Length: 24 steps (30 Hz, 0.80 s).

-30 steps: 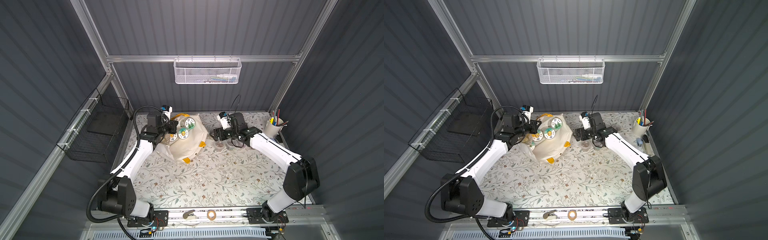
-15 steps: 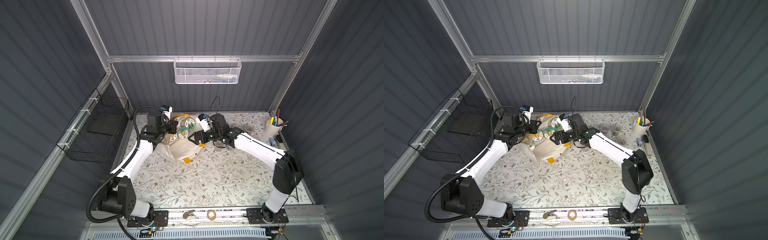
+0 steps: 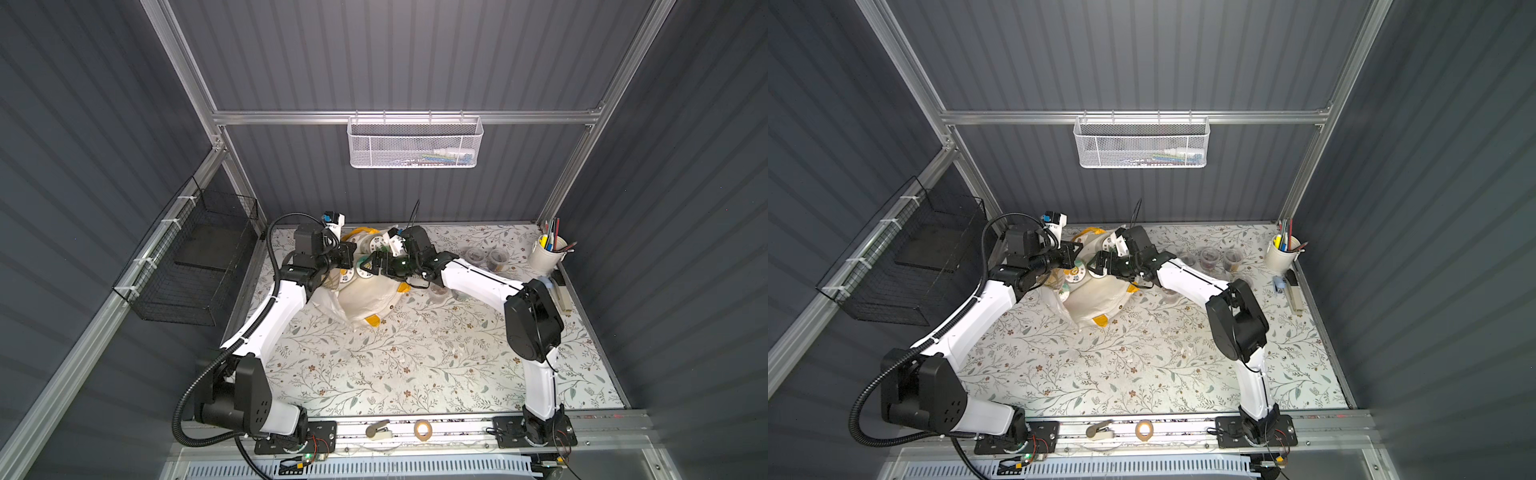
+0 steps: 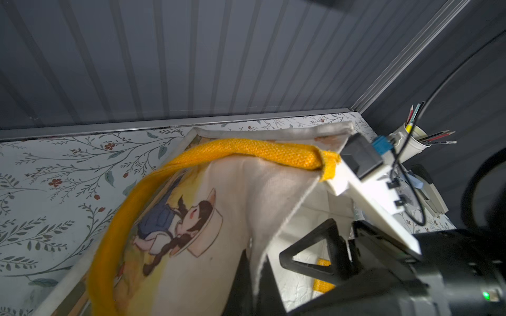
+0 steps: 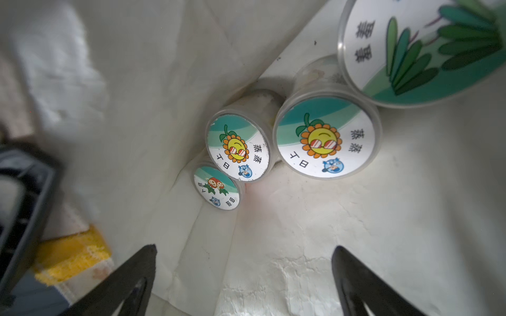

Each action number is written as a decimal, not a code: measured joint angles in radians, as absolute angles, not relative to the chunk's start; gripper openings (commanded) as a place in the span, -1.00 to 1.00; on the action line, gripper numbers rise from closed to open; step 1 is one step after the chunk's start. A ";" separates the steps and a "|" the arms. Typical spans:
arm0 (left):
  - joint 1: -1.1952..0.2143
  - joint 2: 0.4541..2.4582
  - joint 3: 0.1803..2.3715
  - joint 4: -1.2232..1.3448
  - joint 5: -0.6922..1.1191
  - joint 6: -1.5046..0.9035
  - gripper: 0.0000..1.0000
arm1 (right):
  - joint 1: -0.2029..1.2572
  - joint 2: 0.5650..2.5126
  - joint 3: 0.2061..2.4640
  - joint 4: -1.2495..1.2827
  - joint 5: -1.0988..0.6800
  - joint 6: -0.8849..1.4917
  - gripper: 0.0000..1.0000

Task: Take out the seed jars from the canvas bag
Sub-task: Pick up the seed jar from the canvas bag.

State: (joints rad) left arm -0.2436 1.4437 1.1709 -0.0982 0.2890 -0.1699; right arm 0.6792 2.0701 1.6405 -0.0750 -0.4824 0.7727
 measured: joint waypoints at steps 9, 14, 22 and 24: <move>-0.244 1.437 1.159 -0.088 0.290 -0.189 -1.00 | 0.685 2.166 1.694 -0.061 -0.424 0.945 0.95; -0.244 1.435 1.156 -0.088 0.294 -0.190 -1.00 | 0.688 2.192 1.751 -0.085 -0.373 0.997 0.97; -0.244 1.435 1.150 -0.087 0.316 -0.196 -1.00 | 0.696 2.238 1.852 -0.171 -0.303 1.014 0.95; -0.244 1.435 1.150 -0.086 0.317 -0.196 -1.00 | 0.699 2.239 1.854 -0.190 -0.287 1.013 0.95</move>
